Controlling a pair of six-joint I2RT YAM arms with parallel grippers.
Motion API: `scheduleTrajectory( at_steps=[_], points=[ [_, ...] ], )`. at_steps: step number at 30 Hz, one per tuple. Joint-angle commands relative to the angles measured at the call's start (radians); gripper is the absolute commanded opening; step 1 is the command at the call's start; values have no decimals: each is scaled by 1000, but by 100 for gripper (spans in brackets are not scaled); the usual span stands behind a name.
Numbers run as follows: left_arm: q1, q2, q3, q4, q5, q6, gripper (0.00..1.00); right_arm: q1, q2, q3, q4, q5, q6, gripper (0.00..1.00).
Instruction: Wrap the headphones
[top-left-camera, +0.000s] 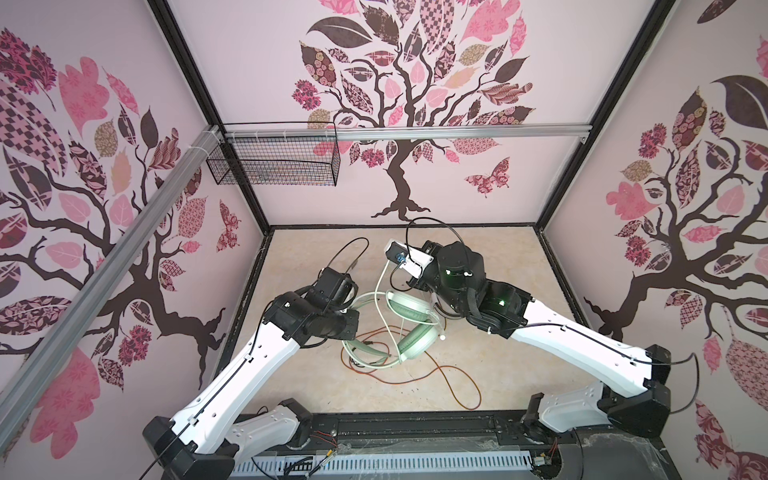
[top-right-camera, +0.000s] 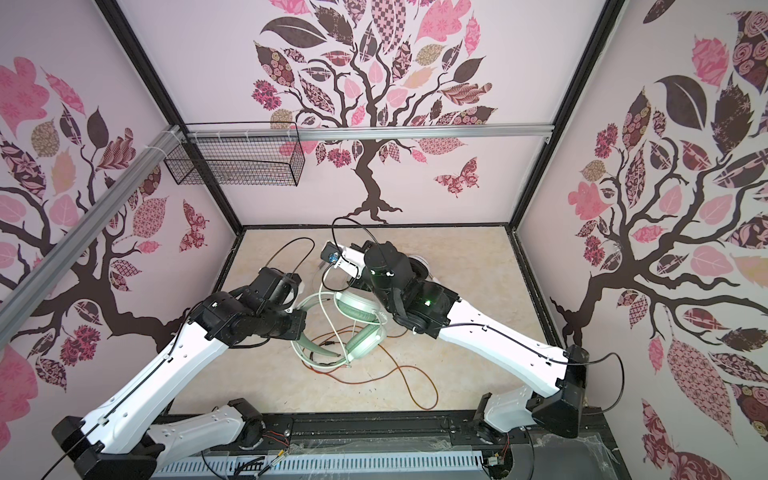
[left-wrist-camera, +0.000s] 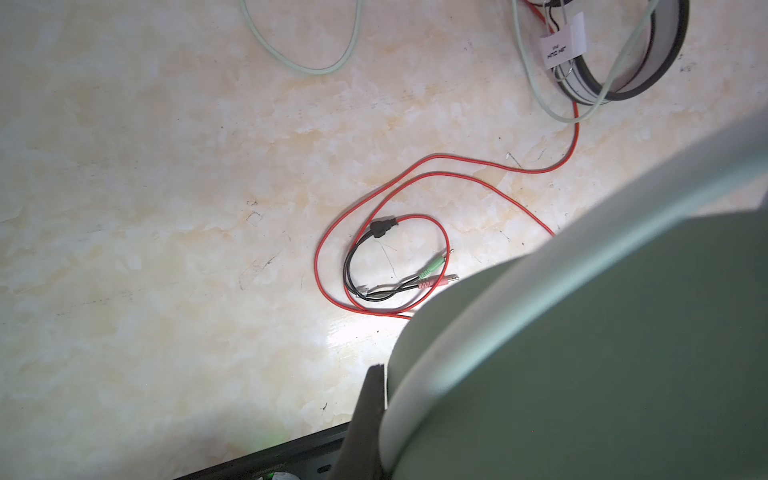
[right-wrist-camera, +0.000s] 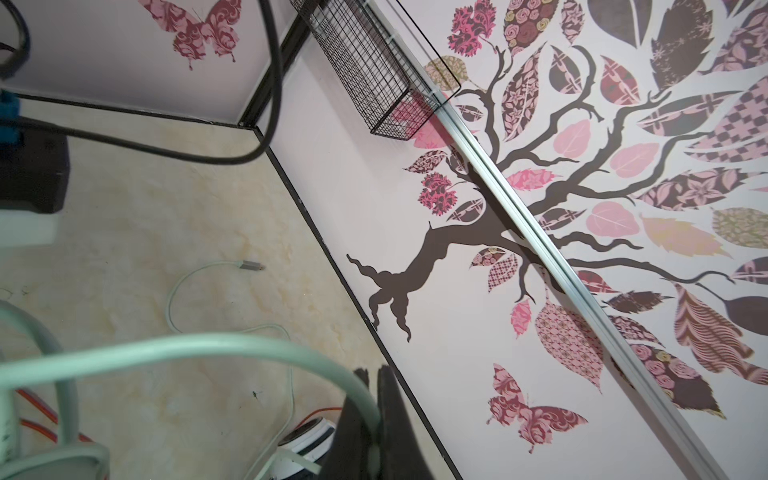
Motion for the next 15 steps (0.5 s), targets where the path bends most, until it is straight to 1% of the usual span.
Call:
scheduleTrajectory(
  at_steps=[1,6,10,12,15],
  points=[
    [-3,-24,-32,64,77,-12,0,-46,28,6,-27,-117,86,0],
    [-3,-43,-34,56,86,-13,0,-109,90,14,-22,-178,119,0],
    [-4,-48,-19,38,97,-11,0,-171,143,34,-17,-286,169,0],
    [-3,-50,-6,32,104,-14,0,-179,173,52,-23,-320,179,0],
    [-3,-50,24,13,87,-25,0,-187,205,54,-8,-337,207,0]
  ],
)
